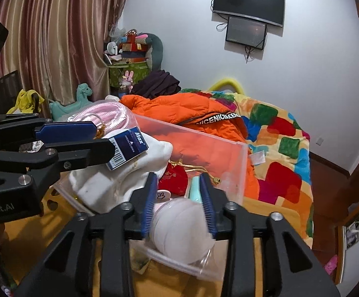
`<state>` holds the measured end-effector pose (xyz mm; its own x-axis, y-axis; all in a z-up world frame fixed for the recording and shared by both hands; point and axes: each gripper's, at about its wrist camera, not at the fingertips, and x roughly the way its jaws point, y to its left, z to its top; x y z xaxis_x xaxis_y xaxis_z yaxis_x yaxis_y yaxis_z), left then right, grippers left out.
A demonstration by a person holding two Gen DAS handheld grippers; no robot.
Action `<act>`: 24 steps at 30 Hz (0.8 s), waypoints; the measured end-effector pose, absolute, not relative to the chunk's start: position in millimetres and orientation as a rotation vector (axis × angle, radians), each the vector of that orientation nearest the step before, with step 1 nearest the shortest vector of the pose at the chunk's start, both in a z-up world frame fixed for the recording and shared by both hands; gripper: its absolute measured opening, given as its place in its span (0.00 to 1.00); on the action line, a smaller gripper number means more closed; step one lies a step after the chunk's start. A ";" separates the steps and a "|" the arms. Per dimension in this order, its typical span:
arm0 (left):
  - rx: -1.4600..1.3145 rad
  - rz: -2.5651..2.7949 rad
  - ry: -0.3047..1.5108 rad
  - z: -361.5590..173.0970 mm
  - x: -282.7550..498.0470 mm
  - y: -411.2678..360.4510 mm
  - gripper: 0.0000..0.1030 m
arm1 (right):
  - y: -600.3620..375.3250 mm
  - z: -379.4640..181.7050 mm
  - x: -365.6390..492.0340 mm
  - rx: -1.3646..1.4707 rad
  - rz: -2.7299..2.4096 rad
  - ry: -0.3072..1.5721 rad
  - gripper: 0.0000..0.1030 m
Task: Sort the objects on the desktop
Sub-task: 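Drop the Max box into the clear box while the right tool drops the tube in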
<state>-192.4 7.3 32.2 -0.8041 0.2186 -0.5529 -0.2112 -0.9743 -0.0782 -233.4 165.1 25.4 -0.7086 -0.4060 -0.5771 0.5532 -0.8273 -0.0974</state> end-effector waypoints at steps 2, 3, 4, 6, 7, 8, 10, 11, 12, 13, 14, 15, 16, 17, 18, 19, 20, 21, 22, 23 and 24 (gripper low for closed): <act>-0.842 2.791 -0.026 35.8 -187.5 5.7 0.46 | 166.4 28.1 -228.4 0.736 -2.492 0.358 0.41; -0.834 2.797 -0.029 37.3 -184.2 4.8 0.52 | 167.5 29.9 -224.3 0.723 -2.506 0.360 0.43; -0.827 2.807 -0.035 38.8 -180.6 3.8 0.61 | 168.0 30.9 -221.3 0.718 -2.511 0.363 0.44; -0.819 2.825 -0.042 40.3 -175.1 2.8 0.66 | 169.6 32.7 -215.2 0.710 -2.521 0.361 0.48; -0.816 2.832 -0.041 41.0 -172.1 2.9 0.66 | 170.9 33.8 -211.3 0.706 -2.528 0.353 0.50; -0.818 2.838 -0.034 41.3 -170.0 3.7 0.66 | 171.8 34.6 -208.5 0.704 -2.533 0.347 0.55; -0.818 2.863 -0.012 41.6 -165.0 4.7 0.71 | 174.8 35.6 -199.6 0.693 -2.547 0.335 0.59; -0.815 2.872 -0.005 41.6 -162.0 4.9 0.73 | 175.9 35.9 -196.3 0.689 -2.550 0.331 0.59; -0.809 2.877 -0.004 41.9 -157.8 5.2 0.74 | 177.4 36.2 -190.6 0.684 -2.552 0.329 0.60; -0.809 2.874 -0.011 41.7 -154.3 5.1 0.75 | 178.2 36.5 -186.6 0.681 -2.551 0.329 0.60; -0.815 2.869 -0.021 41.8 -151.3 5.0 0.77 | 178.9 36.8 -182.6 0.677 -2.551 0.331 0.60; -0.818 2.866 -0.030 41.9 -148.7 4.6 0.80 | 180.4 37.2 -176.0 0.667 -2.557 0.336 0.60; -0.821 2.862 -0.047 41.9 -145.3 3.9 0.82 | 181.6 37.3 -171.0 0.661 -2.559 0.340 0.60; -0.821 2.861 -0.059 41.7 -141.9 3.6 0.83 | 182.3 36.8 -166.6 0.656 -2.559 0.341 0.60; -0.825 2.863 -0.068 41.6 -138.4 3.1 0.84 | 183.6 36.6 -159.9 0.649 -2.558 0.335 0.60; -0.827 2.866 -0.069 41.6 -135.8 3.0 0.85 | 184.5 35.8 -155.1 0.647 -2.556 0.330 0.60; -0.828 2.873 -0.068 41.8 -133.5 2.8 0.85 | 185.5 34.5 -150.6 0.646 -2.555 0.327 0.60; -0.827 2.887 -0.061 41.6 -129.7 2.5 0.85 | 186.3 33.4 -146.0 0.645 -2.553 0.324 0.60; -0.826 2.897 -0.055 41.7 -126.7 2.1 0.87 | 187.6 31.2 -140.6 0.646 -2.552 0.324 0.60; -0.826 2.908 -0.050 41.3 -123.6 1.2 0.87 | 188.8 28.5 -135.2 0.648 -2.553 0.324 0.61; -0.829 2.915 -0.048 39.9 -120.6 -0.1 0.88 | 188.8 26.5 -131.9 0.650 -2.555 0.325 0.63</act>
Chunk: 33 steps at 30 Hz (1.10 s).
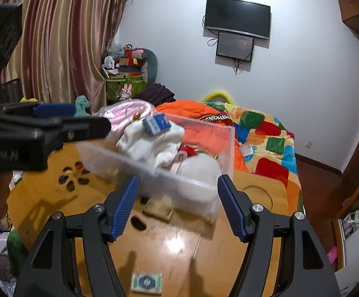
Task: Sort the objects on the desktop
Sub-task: 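Drop the Max box into the clear box while the right tool drops the tube in, then grasp the tan block with the left tool while the right tool grasps the green-patterned card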
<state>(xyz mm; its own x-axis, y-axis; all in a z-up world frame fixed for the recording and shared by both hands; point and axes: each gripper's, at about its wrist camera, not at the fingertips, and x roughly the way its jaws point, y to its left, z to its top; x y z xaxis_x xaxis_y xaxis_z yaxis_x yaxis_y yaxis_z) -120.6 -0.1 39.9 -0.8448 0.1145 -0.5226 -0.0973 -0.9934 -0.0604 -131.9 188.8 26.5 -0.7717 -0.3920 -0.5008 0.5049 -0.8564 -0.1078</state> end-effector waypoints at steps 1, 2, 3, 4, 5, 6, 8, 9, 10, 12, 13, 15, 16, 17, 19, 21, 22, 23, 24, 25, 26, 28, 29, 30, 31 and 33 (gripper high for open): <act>-0.835 2.920 -0.048 38.2 -117.3 -1.5 0.88 | 190.6 22.5 -127.6 0.656 -2.556 0.330 0.64; -0.841 2.924 -0.051 36.3 -114.6 -3.0 0.88 | 191.9 18.9 -124.7 0.663 -2.555 0.330 0.65; -0.848 2.928 -0.055 34.2 -111.8 -4.7 0.88 | 193.9 12.9 -120.2 0.679 -2.554 0.329 0.65; -0.855 2.933 -0.060 31.6 -108.8 -7.0 0.89 | 194.7 8.7 -117.3 0.693 -2.551 0.326 0.65; -0.861 2.935 -0.065 28.5 -105.3 -10.2 0.89 | 196.9 2.9 -114.6 0.711 -2.546 0.323 0.65; -0.870 2.936 -0.073 26.0 -103.2 -11.7 0.89 | 198.7 -4.7 -111.7 0.741 -2.539 0.319 0.65; -0.895 2.931 -0.090 18.5 -99.7 -15.4 0.89 | 201.8 -15.2 -107.3 0.780 -2.531 0.306 0.65; -0.915 2.928 -0.097 13.4 -98.5 -17.0 0.89 | 203.3 -20.7 -105.8 0.802 -2.527 0.298 0.65; -0.926 2.929 -0.098 10.4 -97.8 -17.4 0.89 | 204.4 -25.7 -103.7 0.820 -2.523 0.291 0.65; -0.951 2.926 -0.099 3.0 -96.7 -17.1 0.89 | 206.1 -34.0 -98.3 0.844 -2.515 0.276 0.65; -0.961 2.927 -0.095 -1.1 -95.8 -16.6 0.89 | 206.4 -37.1 -96.8 0.853 -2.509 0.268 0.65; -0.976 2.930 -0.087 -8.2 -94.6 -14.3 0.89 | 205.7 -41.2 -93.6 0.866 -2.505 0.257 0.65; -0.984 2.926 -0.082 -10.8 -94.7 -12.9 0.89 | 206.1 -44.1 -92.5 0.873 -2.506 0.243 0.65; -0.994 2.920 -0.076 -14.6 -94.9 -10.9 0.89 | 205.9 -45.7 -92.1 0.878 -2.503 0.234 0.65; -1.013 2.908 -0.067 -20.2 -96.4 -6.5 0.89 | 204.6 -50.3 -91.8 0.894 -2.493 0.220 0.65; -1.029 2.897 -0.056 -25.2 -98.8 -0.9 0.89 | 203.7 -53.9 -91.1 0.899 -2.489 0.223 0.59; -1.034 2.892 -0.053 -26.8 -99.9 0.9 0.89 | 203.5 -55.5 -91.2 0.904 -2.481 0.226 0.56; -1.040 2.886 -0.050 -28.3 -101.3 2.9 0.89 | 203.5 -56.9 -91.6 0.909 -2.473 0.227 0.51; -1.047 2.882 -0.045 -30.5 -102.8 5.2 0.89 | 204.1 -58.7 -92.4 0.914 -2.463 0.220 0.44; -1.054 2.879 -0.038 -32.5 -105.5 8.3 0.89 | 204.6 -60.2 -93.2 0.921 -2.454 0.216 0.41; -1.061 2.874 -0.031 -34.3 -108.0 11.3 0.89 | 205.5 -61.5 -93.7 0.921 -2.452 0.214 0.36; -1.078 2.859 -0.018 -37.8 -114.5 19.0 0.89 | 209.1 -61.5 -93.7 0.910 -2.456 0.209 0.30; -1.087 2.850 -0.012 -39.1 -118.3 23.5 0.89 | 210.6 -60.4 -94.7 0.909 -2.465 0.200 0.30; -1.096 2.841 -0.004 -40.4 -122.5 28.2 0.89 | 214.7 -59.6 -98.0 0.911 -2.483 0.164 0.30; -1.103 2.837 0.007 -42.1 -126.9 33.5 0.89 | 218.5 -59.1 -100.1 0.914 -2.484 0.141 0.30; -1.112 2.832 0.026 -45.1 -135.6 43.5 0.89 | 228.0 -57.3 -104.8 0.919 -2.505 0.106 0.30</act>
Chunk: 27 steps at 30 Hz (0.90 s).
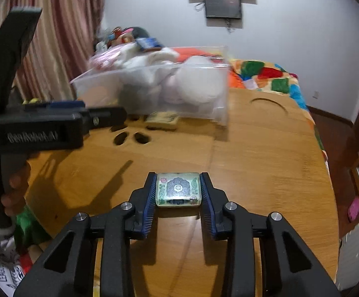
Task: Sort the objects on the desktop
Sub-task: 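Grasp the tan block with the left tool while the right tool grasps the green-patterned card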
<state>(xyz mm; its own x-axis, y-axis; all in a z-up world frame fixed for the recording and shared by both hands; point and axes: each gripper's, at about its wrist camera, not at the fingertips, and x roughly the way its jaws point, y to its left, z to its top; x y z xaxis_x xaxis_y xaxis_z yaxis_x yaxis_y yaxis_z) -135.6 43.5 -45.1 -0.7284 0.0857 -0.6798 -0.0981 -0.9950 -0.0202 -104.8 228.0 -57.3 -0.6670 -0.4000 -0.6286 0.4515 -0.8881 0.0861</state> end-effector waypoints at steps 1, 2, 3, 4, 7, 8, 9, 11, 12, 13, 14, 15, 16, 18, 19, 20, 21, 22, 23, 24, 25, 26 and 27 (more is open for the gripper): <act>-1.115 2.831 0.028 -46.5 -138.7 47.1 0.89 | 234.3 -56.2 -107.8 0.925 -2.516 0.093 0.30; -1.120 2.829 0.030 -48.6 -143.2 52.1 0.89 | 239.6 -55.0 -109.6 0.929 -2.523 0.082 0.30; -1.130 2.824 0.028 -50.9 -147.5 56.5 0.89 | 244.8 -53.9 -111.7 0.928 -2.534 0.070 0.30; -1.141 2.819 0.020 -53.3 -151.7 60.3 0.89 | 251.4 -52.1 -114.0 0.926 -2.548 0.051 0.30; -1.178 2.821 0.018 -60.4 -162.2 71.1 0.83 | 265.1 -47.1 -120.5 0.925 -2.568 0.010 0.30; -1.184 2.828 0.031 -61.7 -163.8 74.1 0.79 | 268.4 -46.2 -123.0 0.924 -2.572 0.001 0.30; -1.199 2.834 0.053 -64.2 -165.9 78.2 0.74 | 272.1 -45.2 -125.2 0.923 -2.573 -0.010 0.30; -1.229 2.819 0.050 -69.4 -170.8 84.0 0.72 | 275.4 -44.4 -127.8 0.923 -2.572 -0.025 0.30; -1.246 2.814 0.059 -71.2 -172.7 86.6 0.68 | 274.9 -44.4 -128.5 0.921 -2.571 -0.029 0.30; -1.245 2.823 0.068 -71.1 -173.0 87.7 0.68 | 274.7 -43.8 -126.8 0.920 -2.570 -0.031 0.30; -1.243 2.831 0.064 -70.5 -173.5 88.0 0.68 | 274.7 -43.7 -127.4 0.918 -2.566 -0.034 0.30; -1.250 2.830 0.051 -70.8 -175.1 87.7 0.68 | 275.1 -44.4 -127.5 0.919 -2.562 -0.039 0.30; -1.250 2.837 0.045 -71.0 -176.1 87.7 0.67 | 274.9 -44.9 -127.6 0.919 -2.559 -0.042 0.30; -1.263 2.839 0.034 -72.3 -178.0 88.0 0.67 | 272.6 -45.5 -130.1 0.921 -2.553 -0.048 0.30; -1.263 2.843 0.028 -72.5 -178.0 88.4 0.66 | 271.9 -45.9 -130.6 0.926 -2.550 -0.051 0.30; -1.264 2.845 0.030 -72.7 -177.6 88.9 0.66 | 272.0 -46.7 -131.4 0.931 -2.545 -0.055 0.30; -1.260 2.852 0.022 -72.9 -176.2 87.8 0.63 | 271.7 -46.9 -131.5 0.934 -2.542 -0.057 0.30; -1.255 2.855 0.013 -72.7 -175.2 86.5 0.59 | 270.0 -46.9 -131.5 0.935 -2.541 -0.054 0.30; -1.243 2.856 0.000 -72.3 -173.3 84.7 0.56 | 268.7 -46.3 -130.8 0.933 -2.540 -0.049 0.30; -1.229 2.857 -0.004 -71.8 -171.7 83.8 0.49 | 267.6 -45.8 -130.3 0.930 -2.538 -0.047 0.30; -1.222 2.859 0.006 -72.1 -169.8 84.3 0.43 | 266.0 -45.0 -129.3 0.927 -2.536 -0.045 0.30; -1.216 2.863 0.024 -72.6 -167.7 86.0 0.41 | 264.5 -44.5 -129.0 0.926 -2.532 -0.043 0.30; -1.212 2.863 0.037 -72.9 -166.6 87.4 0.40 | 262.2 -43.7 -128.1 0.926 -2.528 -0.038 0.30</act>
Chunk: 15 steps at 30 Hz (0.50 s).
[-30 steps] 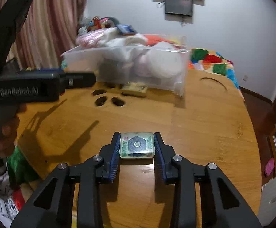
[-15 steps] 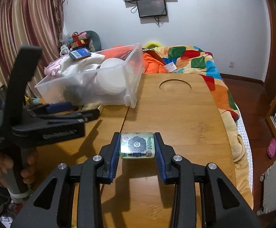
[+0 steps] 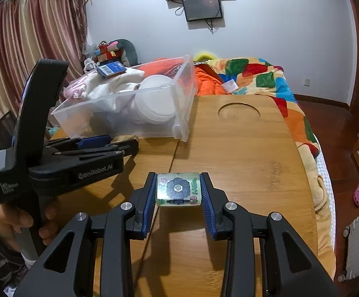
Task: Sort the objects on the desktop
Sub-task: 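Grasp the tan block with the left tool while the right tool grasps the green-patterned card, then drop the tan block into the clear box while the right tool drops the card in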
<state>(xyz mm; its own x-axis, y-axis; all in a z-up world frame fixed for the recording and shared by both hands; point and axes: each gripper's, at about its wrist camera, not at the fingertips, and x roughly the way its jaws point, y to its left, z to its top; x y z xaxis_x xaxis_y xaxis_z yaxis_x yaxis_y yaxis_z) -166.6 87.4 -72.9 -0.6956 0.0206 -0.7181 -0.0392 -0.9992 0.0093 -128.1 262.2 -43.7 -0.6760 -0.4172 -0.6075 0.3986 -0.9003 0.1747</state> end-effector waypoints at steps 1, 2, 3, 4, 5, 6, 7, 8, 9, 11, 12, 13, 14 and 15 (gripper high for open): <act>-1.210 2.860 0.038 -73.0 -166.1 87.7 0.40 | 261.1 -43.5 -127.3 0.924 -2.527 -0.035 0.30; -1.209 2.856 0.033 -72.9 -165.9 87.0 0.40 | 259.6 -43.0 -126.7 0.922 -2.527 -0.029 0.30; -1.206 2.845 0.022 -72.8 -164.8 85.9 0.40 | 257.6 -42.1 -125.9 0.920 -2.527 -0.021 0.30; -1.203 2.838 0.008 -72.5 -163.6 84.5 0.40 | 255.7 -41.0 -124.8 0.916 -2.526 -0.012 0.30; -1.199 2.825 -0.017 -72.0 -161.2 81.9 0.40 | 254.0 -39.6 -123.7 0.912 -2.525 -0.004 0.30; -1.197 2.813 -0.040 -70.7 -159.3 78.7 0.40 | 252.8 -38.8 -123.2 0.910 -2.526 0.002 0.30; -1.193 2.795 -0.073 -69.8 -157.1 74.2 0.40 | 251.6 -37.9 -122.8 0.909 -2.527 0.007 0.30; -1.191 2.783 -0.107 -69.0 -154.0 68.8 0.40 | 250.6 -36.7 -122.3 0.907 -2.528 0.014 0.30; -1.189 2.773 -0.139 -68.5 -150.3 63.2 0.40 | 249.8 -35.3 -122.5 0.905 -2.529 0.018 0.30; -1.185 2.774 -0.168 -67.5 -144.5 52.9 0.40 | 248.1 -33.7 -122.6 0.902 -2.528 0.026 0.30; -1.176 2.783 -0.168 -66.1 -142.1 50.7 0.40 | 246.3 -32.1 -123.2 0.899 -2.528 0.029 0.30; -1.165 2.796 -0.160 -64.0 -138.1 47.8 0.40 | 245.1 -31.2 -123.8 0.897 -2.527 0.029 0.30; -1.156 2.808 -0.157 -62.0 -135.5 45.7 0.40 | 243.1 -29.7 -124.9 0.895 -2.524 0.029 0.30; -1.141 2.818 -0.161 -59.1 -133.0 43.3 0.40 | 242.0 -29.3 -125.6 0.893 -2.522 0.029 0.30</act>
<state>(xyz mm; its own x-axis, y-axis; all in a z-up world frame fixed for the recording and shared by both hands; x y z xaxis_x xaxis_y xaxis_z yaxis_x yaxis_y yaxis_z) -133.0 43.3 -59.1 -0.7150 0.1296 -0.6870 -0.0505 -0.9897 -0.1342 -125.6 242.0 -29.3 -0.6826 -0.4163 -0.6007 0.4299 -0.8934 0.1306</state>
